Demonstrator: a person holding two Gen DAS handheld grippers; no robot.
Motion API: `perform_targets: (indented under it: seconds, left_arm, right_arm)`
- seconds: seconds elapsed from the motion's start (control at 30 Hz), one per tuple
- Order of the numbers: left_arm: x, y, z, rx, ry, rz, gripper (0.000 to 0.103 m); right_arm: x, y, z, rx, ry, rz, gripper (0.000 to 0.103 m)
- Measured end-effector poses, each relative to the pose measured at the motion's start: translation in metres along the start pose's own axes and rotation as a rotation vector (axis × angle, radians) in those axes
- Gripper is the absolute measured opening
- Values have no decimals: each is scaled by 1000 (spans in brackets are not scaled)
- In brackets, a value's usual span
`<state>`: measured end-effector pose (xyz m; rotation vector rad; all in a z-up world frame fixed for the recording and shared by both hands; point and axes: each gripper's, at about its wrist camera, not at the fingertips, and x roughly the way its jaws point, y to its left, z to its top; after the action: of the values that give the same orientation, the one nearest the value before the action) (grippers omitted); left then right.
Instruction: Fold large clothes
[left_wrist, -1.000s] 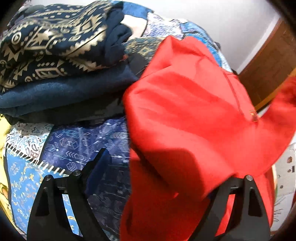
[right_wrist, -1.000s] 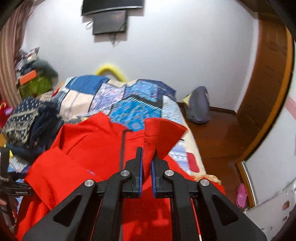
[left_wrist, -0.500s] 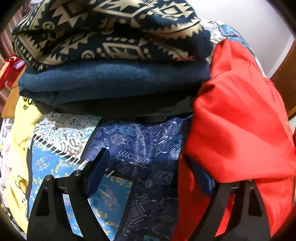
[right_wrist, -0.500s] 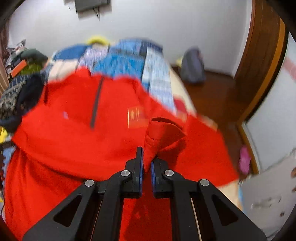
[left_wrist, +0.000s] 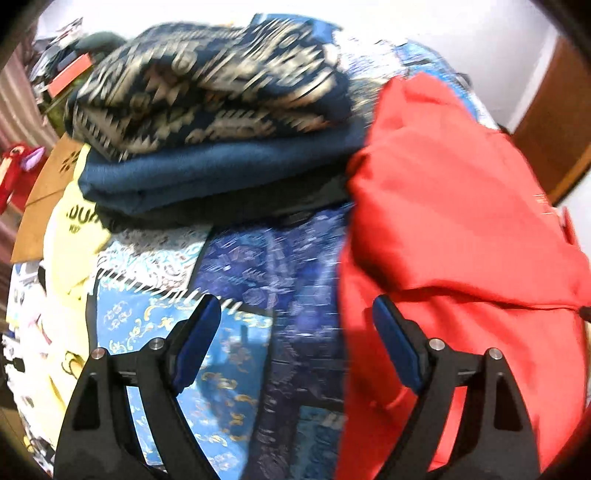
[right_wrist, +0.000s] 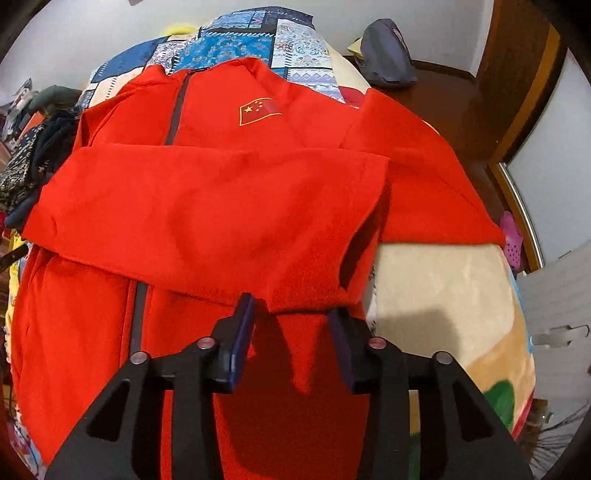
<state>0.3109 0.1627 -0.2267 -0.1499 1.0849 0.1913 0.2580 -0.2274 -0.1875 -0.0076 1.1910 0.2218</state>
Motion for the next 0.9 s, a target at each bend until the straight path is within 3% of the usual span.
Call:
perform_targets:
  seconds: [0.17,0.3,0.43,0.5,0.63,0.9]
  left_arm:
    - [-27,-27,11,22,-69,-84,84]
    - [-59,-41,14,65,-138,-118,84]
    - [-64,-71,26,110,-182,-151,84]
    - [-65,-86,32,127,-190,-178,84]
    - [-61,-114,44,150,-179,-204,84]
    - [-13,-140,42,161,-96,-206,84]
  right_arm:
    - [-22,-12,-4,23,-34,9,41]
    - [-44,-38,3,111,-97,15,42]
    - [-57,-76,14,238,-169,28,55]
    - [-55,-88,21,295,-187,22,57]
    - [-27,-115,35,369,-169,57,57]
    - [54,-149,34,527,-32,125,57]
